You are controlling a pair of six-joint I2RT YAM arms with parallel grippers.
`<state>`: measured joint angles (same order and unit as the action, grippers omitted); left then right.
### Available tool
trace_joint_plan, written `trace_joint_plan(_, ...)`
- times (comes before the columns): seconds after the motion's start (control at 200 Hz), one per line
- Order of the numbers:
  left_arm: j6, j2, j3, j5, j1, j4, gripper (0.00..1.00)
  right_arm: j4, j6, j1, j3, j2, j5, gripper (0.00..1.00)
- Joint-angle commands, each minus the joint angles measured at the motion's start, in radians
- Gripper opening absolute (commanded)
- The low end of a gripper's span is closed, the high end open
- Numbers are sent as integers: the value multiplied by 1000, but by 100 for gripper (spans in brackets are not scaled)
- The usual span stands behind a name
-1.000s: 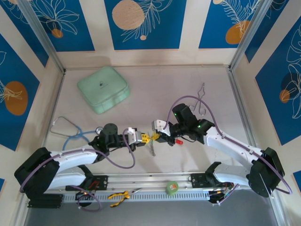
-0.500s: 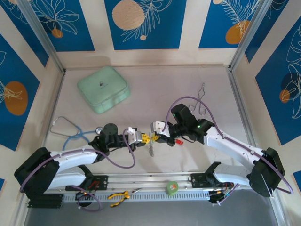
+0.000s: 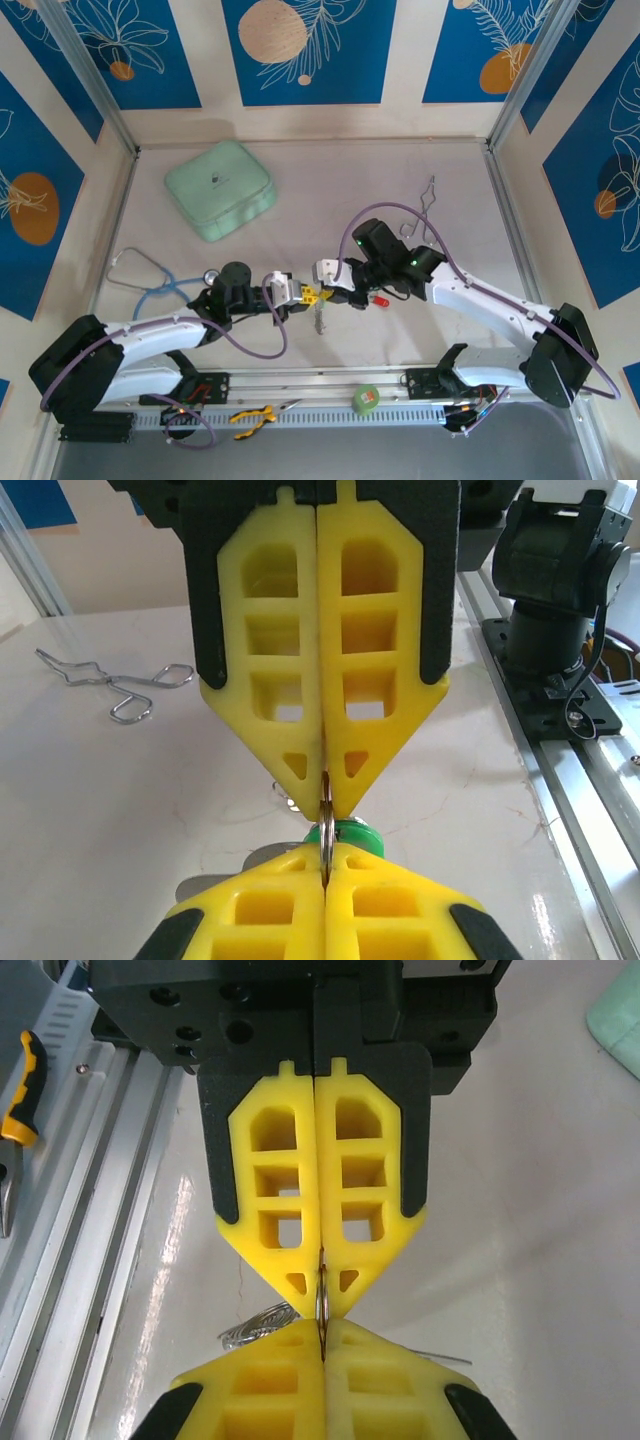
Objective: Put the keys on the keyring
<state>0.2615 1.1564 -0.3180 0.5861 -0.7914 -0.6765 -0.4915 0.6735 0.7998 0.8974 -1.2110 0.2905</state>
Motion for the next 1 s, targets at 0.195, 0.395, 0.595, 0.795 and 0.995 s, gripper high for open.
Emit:
trace_joint_plan(0.195, 13, -14, -25, 2, -5, -29, 0, 46, -54, -53, -55, 58, 71, 26)
trace_joint_plan(0.395, 10, -12, -22, 5, -5, -50, 0, 42, -63, -62, -68, 45, 93, 24)
trace_joint_plan(0.595, 12, -20, -21, 2, -6, -44, 0, 36, -74, -75, -62, 48, 123, 1)
trace_joint_plan(0.795, -13, -18, -27, 36, -5, -82, 0, 28, -101, -97, -74, 13, 117, 0)
trace_joint_plan(0.995, -18, -6, -24, 39, -5, -124, 0, 27, -127, -97, -61, -43, 140, 0)
